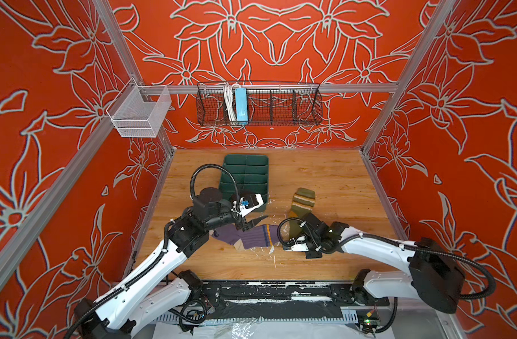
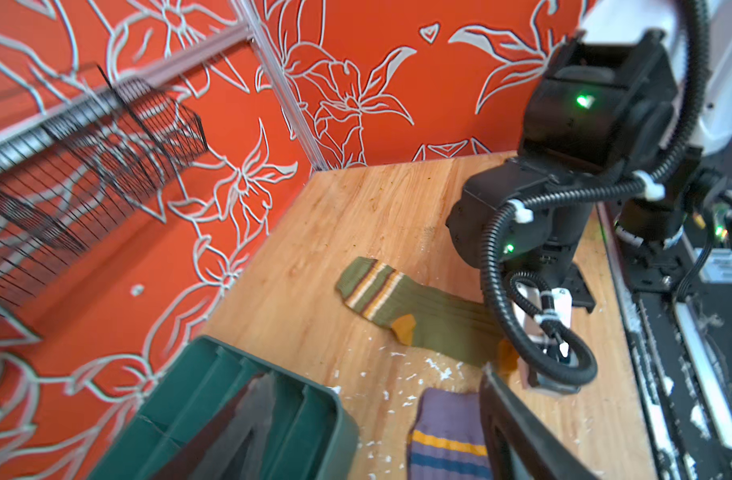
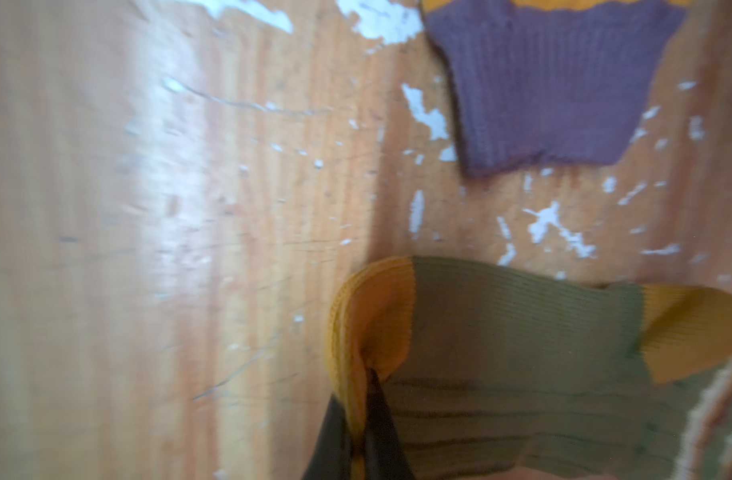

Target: Roll the socks

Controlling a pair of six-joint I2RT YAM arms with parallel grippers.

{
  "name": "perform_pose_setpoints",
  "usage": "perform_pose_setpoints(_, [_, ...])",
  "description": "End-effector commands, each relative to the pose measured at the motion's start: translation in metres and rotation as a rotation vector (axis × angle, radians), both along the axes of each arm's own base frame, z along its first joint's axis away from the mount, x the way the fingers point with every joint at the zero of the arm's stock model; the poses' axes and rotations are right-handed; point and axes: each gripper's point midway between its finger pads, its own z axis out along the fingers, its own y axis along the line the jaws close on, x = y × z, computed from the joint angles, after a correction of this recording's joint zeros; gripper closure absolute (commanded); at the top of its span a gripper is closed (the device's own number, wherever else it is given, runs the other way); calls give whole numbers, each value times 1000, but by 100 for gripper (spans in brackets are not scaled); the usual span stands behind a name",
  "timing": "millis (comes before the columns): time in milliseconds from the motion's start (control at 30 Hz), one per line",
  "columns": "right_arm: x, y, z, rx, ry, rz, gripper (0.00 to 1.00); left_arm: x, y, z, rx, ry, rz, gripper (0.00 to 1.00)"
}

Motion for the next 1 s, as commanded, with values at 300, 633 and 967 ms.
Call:
perform_pose_setpoints(300, [-21, 7, 9, 24, 404, -212, 100, -50, -15, -69, 399, -179, -232, 29])
perform_pose_setpoints(633, [-14, 5, 10, 90, 399, -251, 100, -110, -94, -157, 435, -15, -401, 42])
perform_pose_setpoints(967, [-10, 5, 9, 109, 359, -253, 100, -47, -139, -213, 361, 23, -84, 52])
